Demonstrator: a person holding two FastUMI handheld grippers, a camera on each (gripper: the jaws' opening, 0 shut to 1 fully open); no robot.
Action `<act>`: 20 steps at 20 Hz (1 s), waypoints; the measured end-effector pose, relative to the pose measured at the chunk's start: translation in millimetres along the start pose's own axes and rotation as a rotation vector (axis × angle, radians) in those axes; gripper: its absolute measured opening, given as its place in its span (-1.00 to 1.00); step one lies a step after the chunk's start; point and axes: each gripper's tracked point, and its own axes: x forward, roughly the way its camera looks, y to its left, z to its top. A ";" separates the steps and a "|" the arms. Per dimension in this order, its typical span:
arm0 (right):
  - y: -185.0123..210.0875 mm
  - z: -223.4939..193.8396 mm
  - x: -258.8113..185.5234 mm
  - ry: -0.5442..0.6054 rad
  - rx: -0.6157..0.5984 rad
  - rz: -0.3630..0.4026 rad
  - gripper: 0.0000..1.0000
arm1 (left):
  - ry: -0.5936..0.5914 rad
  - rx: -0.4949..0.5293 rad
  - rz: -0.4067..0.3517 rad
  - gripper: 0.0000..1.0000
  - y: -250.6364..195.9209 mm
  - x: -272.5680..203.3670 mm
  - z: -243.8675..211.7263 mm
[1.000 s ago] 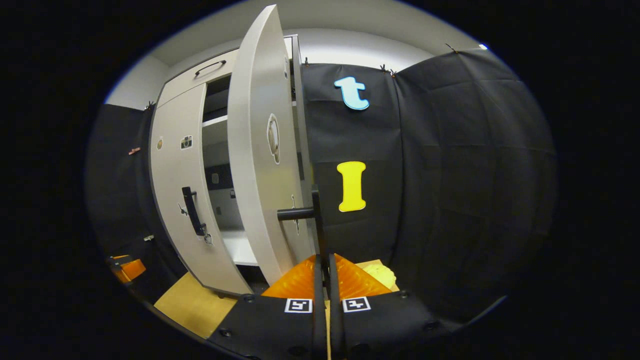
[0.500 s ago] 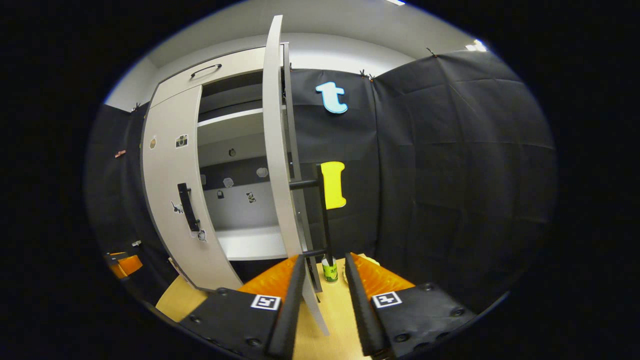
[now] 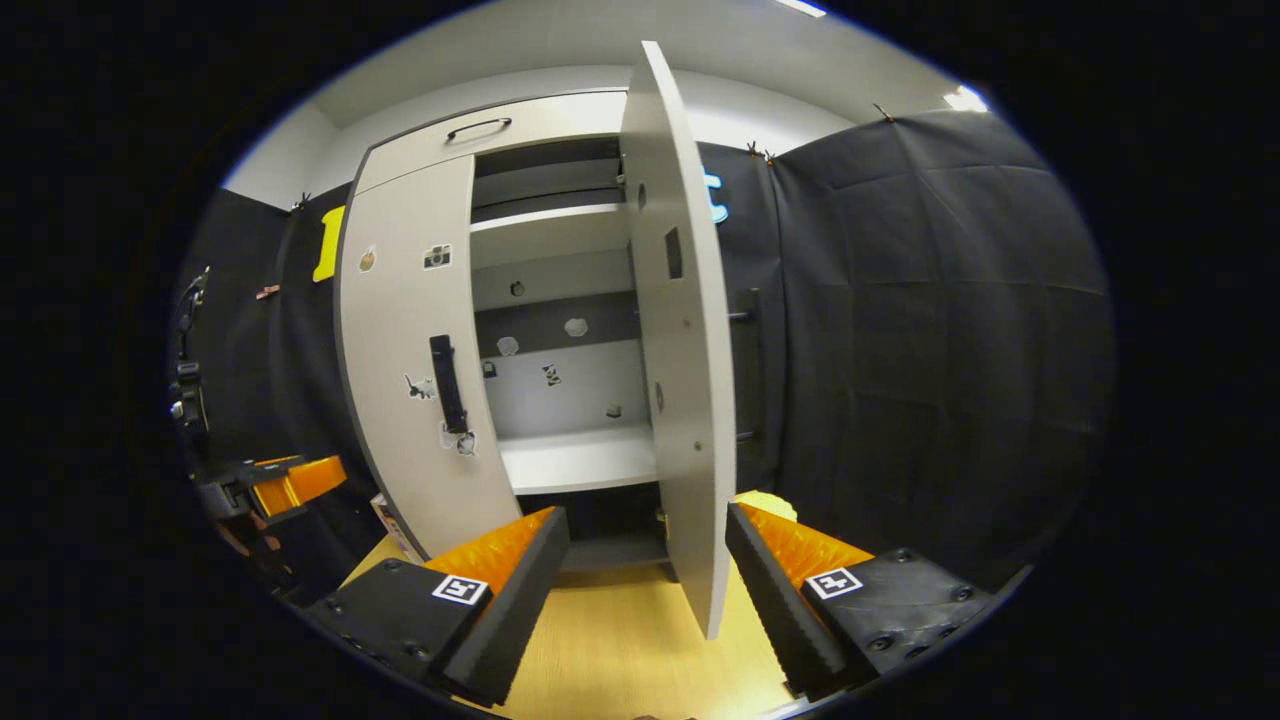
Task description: Open the right door of the double-door shoe cabinet with the right hand, and open the left door with the left hand.
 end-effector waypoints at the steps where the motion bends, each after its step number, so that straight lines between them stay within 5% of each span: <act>1: 6.0 -0.2 1.0 -0.002 -0.003 0.015 1.00 | -0.014 0.010 -0.002 0.90 -2.4 6.7 8.8; 9: 34.3 -4.8 12.1 -0.008 -0.020 0.117 0.99 | -0.053 0.013 -0.048 0.89 -35.6 74.3 53.1; 20: 12.4 -32.5 17.8 0.058 0.004 0.174 0.97 | -0.019 -0.026 -0.035 0.89 -66.9 170.8 53.3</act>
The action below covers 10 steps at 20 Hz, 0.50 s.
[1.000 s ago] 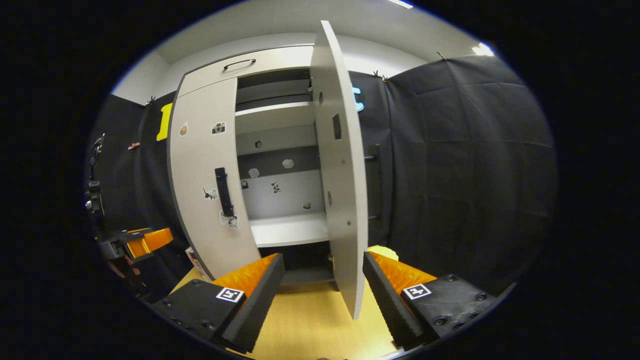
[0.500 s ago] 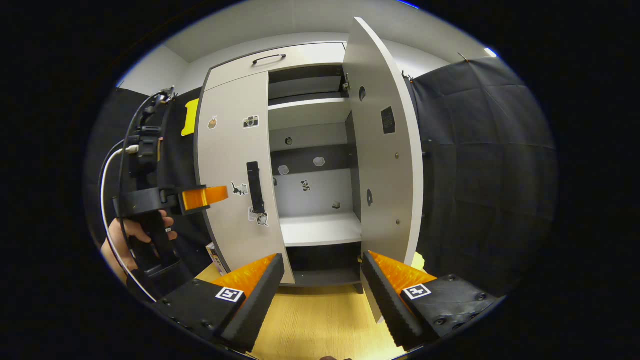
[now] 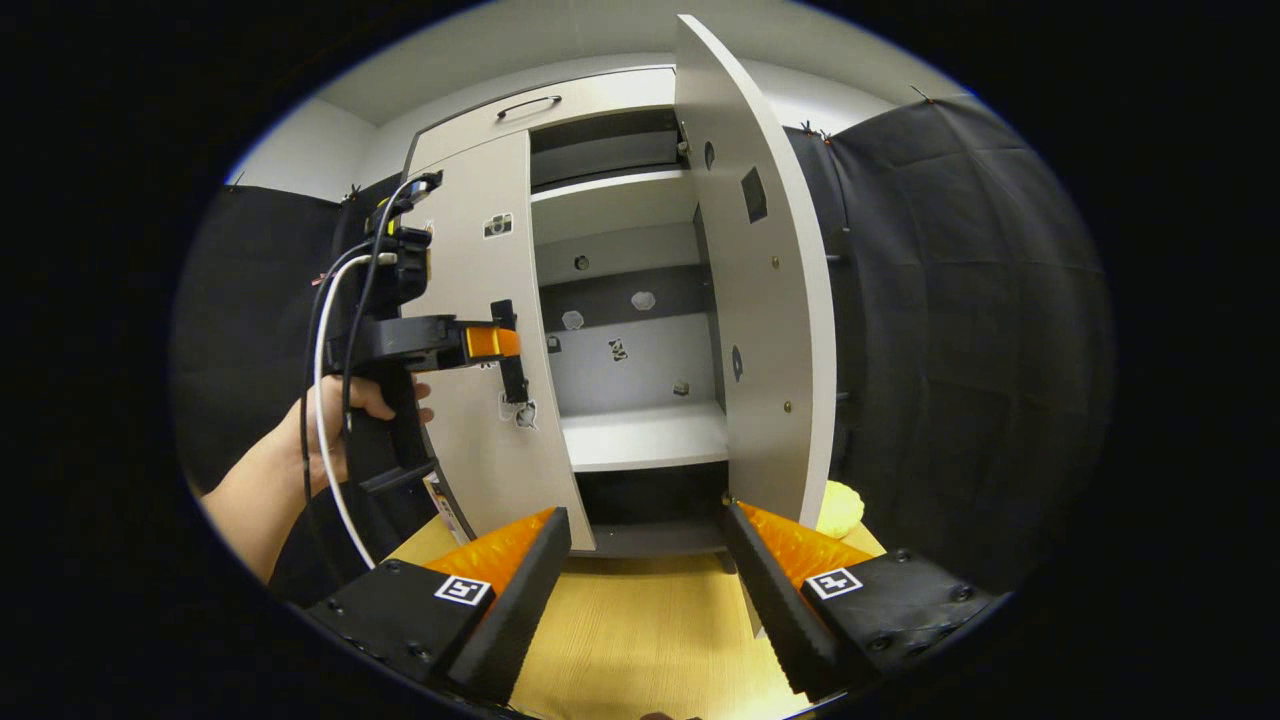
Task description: Open the right door of the double-door shoe cabinet with the right hand, and open the left door with the left hand.
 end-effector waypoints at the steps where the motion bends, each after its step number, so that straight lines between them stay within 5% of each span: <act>1: -2.0 -1.5 1.1 0.003 0.001 0.004 0.97 | 0.004 -0.021 -0.008 0.89 -4.1 6.5 -2.0; 6: -13.4 -4.3 7.2 0.008 0.024 0.005 0.97 | 0.018 0.036 0.057 0.80 1.6 24.2 -4.3; 10: -13.4 -8.6 15.6 0.019 0.022 0.026 0.97 | 0.020 0.060 0.090 0.46 5.9 26.6 -6.1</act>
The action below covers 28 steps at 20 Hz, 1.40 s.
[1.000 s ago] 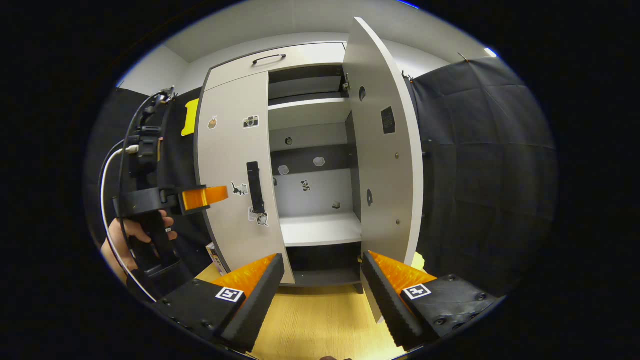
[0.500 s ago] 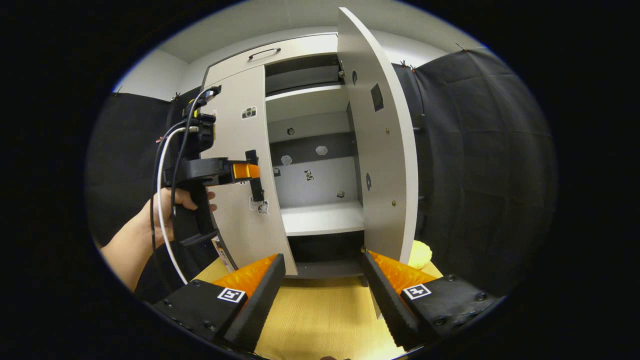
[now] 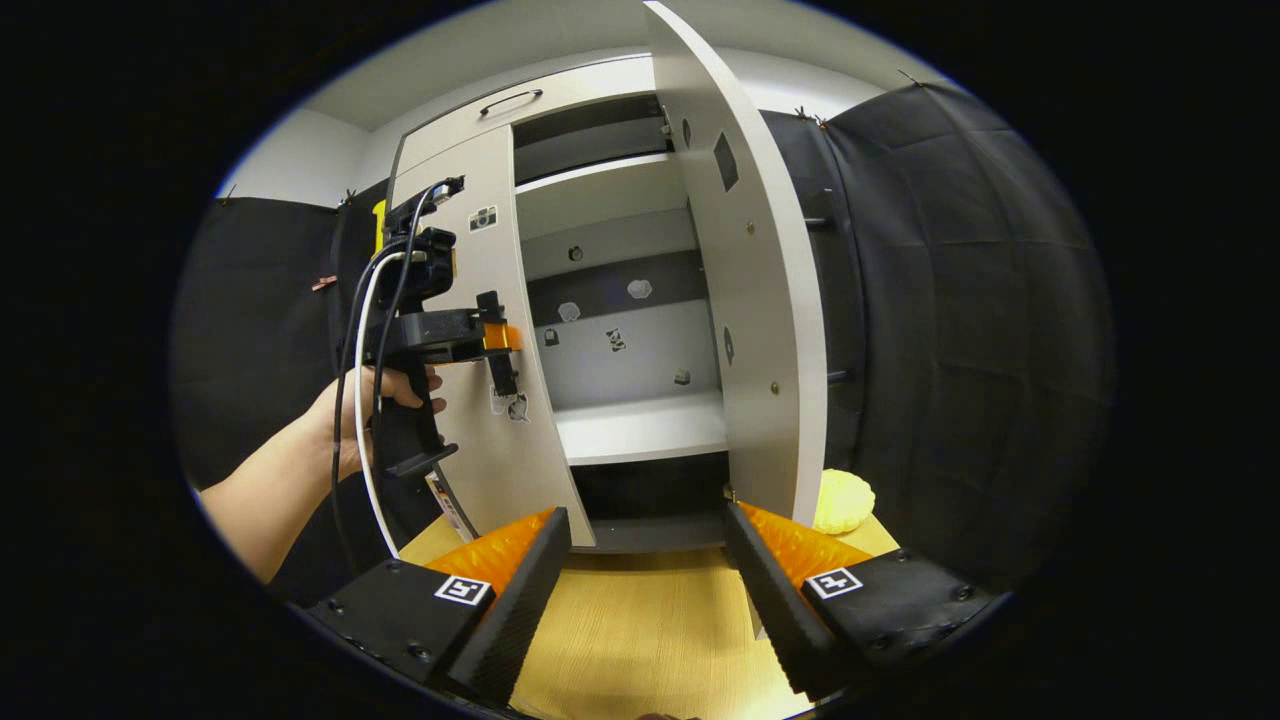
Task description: Open the right door of the double-door shoe cabinet with the right hand, and open the left door with the left hand.
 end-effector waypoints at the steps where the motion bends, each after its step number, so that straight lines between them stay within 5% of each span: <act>1: 1.2 -0.8 2.7 0.003 0.001 0.006 0.97 | 0.001 -0.002 -0.020 0.43 -4.9 -0.8 -0.6; 2: 2.2 -1.2 4.7 0.005 0.007 0.015 0.97 | -0.002 -0.011 -0.038 0.32 -11.0 0.4 -0.8; 3: 3.7 -1.6 6.5 0.005 0.012 0.023 0.97 | -0.007 -0.017 -0.047 -0.05 -14.5 1.6 -1.2; 5: 3.9 -1.5 9.9 0.005 0.008 0.029 0.97 | -0.023 -0.002 -0.052 -0.30 -14.2 -0.8 -1.2; 13: -7.4 -7.9 16.0 0.026 0.021 0.010 0.97 | -0.033 -0.026 -0.055 -0.72 -14.9 -1.0 -3.9; 28: 5.1 -1.6 15.7 0.001 -0.032 -0.006 0.97 | -0.024 -0.041 -0.089 -0.78 3.4 -59.1 -7.7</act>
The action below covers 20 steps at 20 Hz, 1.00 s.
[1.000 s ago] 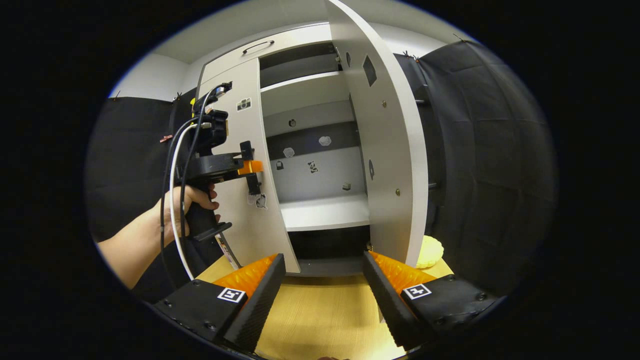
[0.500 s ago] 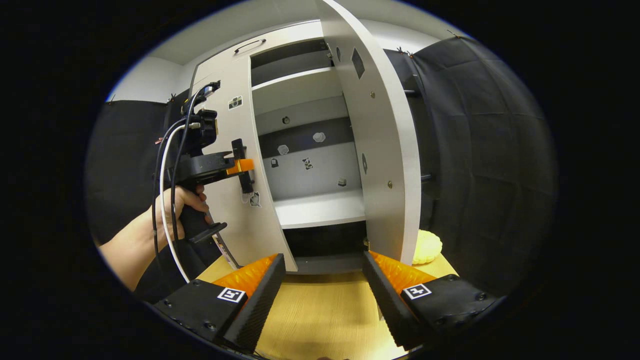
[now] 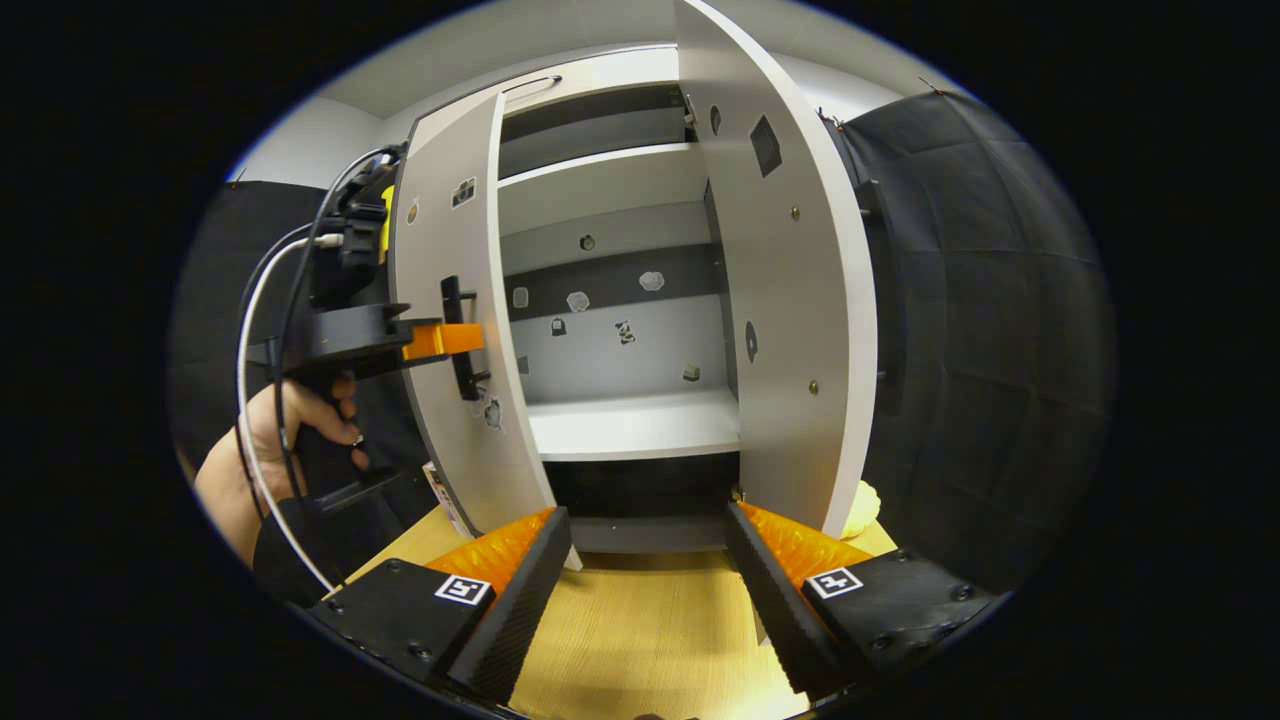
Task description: Open the right door of the double-door shoe cabinet with the right hand, and open the left door with the left hand.
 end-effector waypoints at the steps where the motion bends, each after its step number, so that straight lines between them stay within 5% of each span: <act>1: 0.5 1.4 0.1 -0.002 0.001 -0.007 0.97 | -0.005 -0.008 0.002 -0.78 0.5 -9.8 -2.3; 9: 9.8 7.5 3.6 -0.013 -0.017 -0.047 0.97 | -0.004 -0.061 0.021 -0.80 31.0 -59.4 -1.9; 20: 36.0 0.9 2.9 -0.020 -0.023 -0.069 0.97 | 0.013 0.030 0.146 -0.86 121.7 -132.9 -3.2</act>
